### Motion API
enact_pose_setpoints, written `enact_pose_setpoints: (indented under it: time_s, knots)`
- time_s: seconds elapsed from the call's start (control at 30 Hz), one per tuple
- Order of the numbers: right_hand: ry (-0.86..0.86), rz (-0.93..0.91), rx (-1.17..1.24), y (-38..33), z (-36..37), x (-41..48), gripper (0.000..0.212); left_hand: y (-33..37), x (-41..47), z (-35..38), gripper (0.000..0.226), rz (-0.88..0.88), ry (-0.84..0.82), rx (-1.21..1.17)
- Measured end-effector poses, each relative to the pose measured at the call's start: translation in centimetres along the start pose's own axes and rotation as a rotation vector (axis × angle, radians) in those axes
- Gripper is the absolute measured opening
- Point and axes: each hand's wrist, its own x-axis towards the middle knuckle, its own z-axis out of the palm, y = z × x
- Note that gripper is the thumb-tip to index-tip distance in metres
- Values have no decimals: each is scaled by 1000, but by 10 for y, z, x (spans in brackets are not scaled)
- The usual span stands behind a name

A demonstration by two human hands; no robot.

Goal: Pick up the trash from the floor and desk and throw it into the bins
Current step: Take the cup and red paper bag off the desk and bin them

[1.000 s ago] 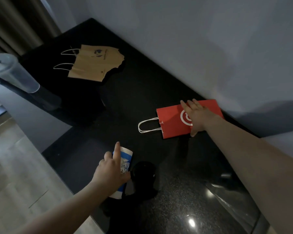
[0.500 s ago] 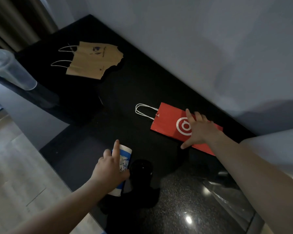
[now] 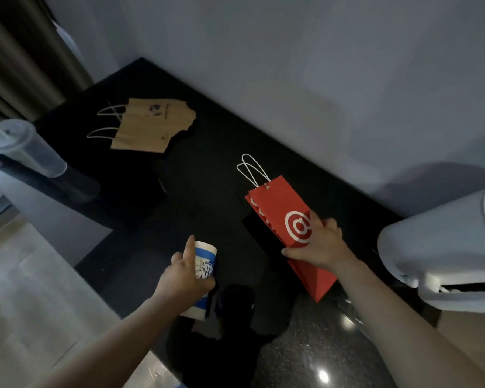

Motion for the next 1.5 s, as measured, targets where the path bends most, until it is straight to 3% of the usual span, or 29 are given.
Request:
enact_pose_setpoints:
  time_s: [0.2, 0.5, 0.77, 0.87, 0.97, 1.33, 1.5]
  knots:
    - [141, 44, 256, -17, -13, -65, 121, 21, -14, -32, 101, 115, 98, -115]
    - [537, 120, 681, -61, 3, -164, 110, 39, -53, -86, 97, 373, 128, -452]
    - [805, 108, 815, -105, 9, -244, 103, 46, -90, -140, 91, 638, 128, -525]
    - [890, 134, 835, -105, 4, -275, 112, 59, -106, -149, 84, 734, 97, -547]
    - [995, 154, 839, -99, -6, -305, 98, 82, -126, -153, 73, 835, 46, -546]
    - [1340, 170, 859, -49, -40, -424, 108, 175, -229, -124, 64, 1121, -303, -600]
    - [1558, 252, 766, -30, -45, -519, 98, 200, -312, -101, 66, 1325, -375, -586]
